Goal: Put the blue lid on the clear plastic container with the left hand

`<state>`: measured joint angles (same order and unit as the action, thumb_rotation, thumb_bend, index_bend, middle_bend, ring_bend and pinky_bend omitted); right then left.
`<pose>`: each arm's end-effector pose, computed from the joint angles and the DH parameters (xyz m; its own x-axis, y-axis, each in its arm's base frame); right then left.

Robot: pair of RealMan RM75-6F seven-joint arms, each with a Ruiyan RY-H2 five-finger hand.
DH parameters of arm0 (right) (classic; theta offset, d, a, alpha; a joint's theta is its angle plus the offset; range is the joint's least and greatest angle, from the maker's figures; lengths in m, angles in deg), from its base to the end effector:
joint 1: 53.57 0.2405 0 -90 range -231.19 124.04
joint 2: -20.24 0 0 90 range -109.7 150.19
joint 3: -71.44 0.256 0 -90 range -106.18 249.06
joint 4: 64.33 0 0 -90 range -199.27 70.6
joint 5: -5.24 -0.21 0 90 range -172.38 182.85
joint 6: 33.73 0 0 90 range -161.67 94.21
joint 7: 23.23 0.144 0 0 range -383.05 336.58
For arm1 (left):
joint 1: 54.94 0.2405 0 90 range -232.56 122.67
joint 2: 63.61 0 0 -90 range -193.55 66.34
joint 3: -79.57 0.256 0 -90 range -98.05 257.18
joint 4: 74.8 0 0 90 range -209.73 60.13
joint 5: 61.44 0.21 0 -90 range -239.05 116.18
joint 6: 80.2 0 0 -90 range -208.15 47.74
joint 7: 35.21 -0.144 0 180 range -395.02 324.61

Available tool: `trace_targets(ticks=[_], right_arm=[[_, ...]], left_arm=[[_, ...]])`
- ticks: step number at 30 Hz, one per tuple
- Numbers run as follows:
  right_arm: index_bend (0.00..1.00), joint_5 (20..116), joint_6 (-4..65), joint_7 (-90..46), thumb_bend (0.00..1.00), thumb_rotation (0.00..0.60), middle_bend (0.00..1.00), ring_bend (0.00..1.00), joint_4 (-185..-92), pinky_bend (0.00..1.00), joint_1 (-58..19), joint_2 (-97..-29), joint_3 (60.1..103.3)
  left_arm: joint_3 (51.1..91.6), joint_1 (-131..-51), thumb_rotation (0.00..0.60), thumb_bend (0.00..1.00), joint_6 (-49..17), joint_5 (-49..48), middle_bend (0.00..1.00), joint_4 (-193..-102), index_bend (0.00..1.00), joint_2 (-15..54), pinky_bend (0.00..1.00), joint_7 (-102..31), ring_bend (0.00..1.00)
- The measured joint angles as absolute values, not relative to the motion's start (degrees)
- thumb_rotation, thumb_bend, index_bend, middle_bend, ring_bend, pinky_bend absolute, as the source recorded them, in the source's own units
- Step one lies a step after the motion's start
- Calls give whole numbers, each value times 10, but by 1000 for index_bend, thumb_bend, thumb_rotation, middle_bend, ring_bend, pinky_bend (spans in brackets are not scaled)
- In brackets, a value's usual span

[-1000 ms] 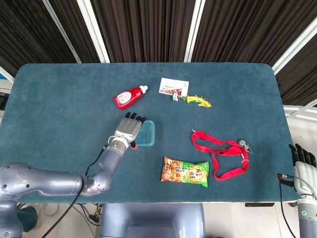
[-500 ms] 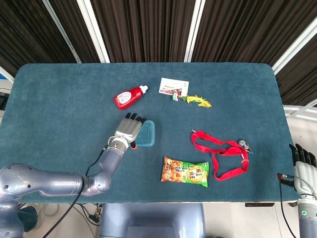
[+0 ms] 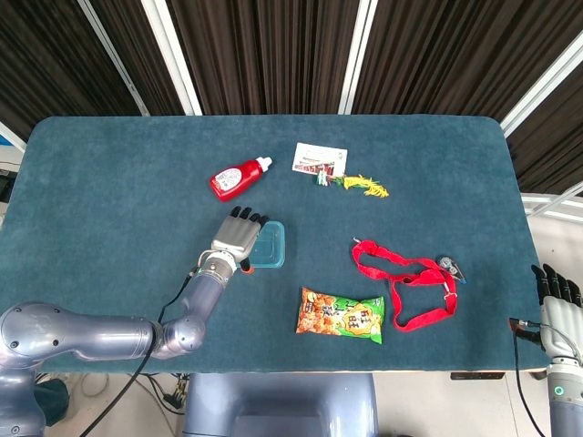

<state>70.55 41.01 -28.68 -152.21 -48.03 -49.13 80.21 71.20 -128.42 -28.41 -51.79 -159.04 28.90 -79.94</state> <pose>-0.3637 -0.1982 0.1452 0.3717 -0.0926 0.9237 -0.8654 0.3256 0.3808 -0.0513 0.3857 -0.0572 0.5642 0.4674 0.6806 0.8251 -0.2890 -0.4855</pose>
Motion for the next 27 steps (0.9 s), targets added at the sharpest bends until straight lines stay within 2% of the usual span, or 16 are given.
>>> trace_targets(ticks=[9, 27], right_arm=[[35, 705, 409, -286, 268, 600, 1, 0, -1522, 0, -480, -492, 802], [36, 698, 407, -289, 268, 600, 1, 0, -1521, 0, -479, -494, 804]], left_arm=[[709, -1281, 600, 170, -280, -511, 342, -1589, 130, 290, 12, -799, 0], [711, -1272, 600, 134, -280, -501, 237, -1592, 120, 287, 10, -800, 0]])
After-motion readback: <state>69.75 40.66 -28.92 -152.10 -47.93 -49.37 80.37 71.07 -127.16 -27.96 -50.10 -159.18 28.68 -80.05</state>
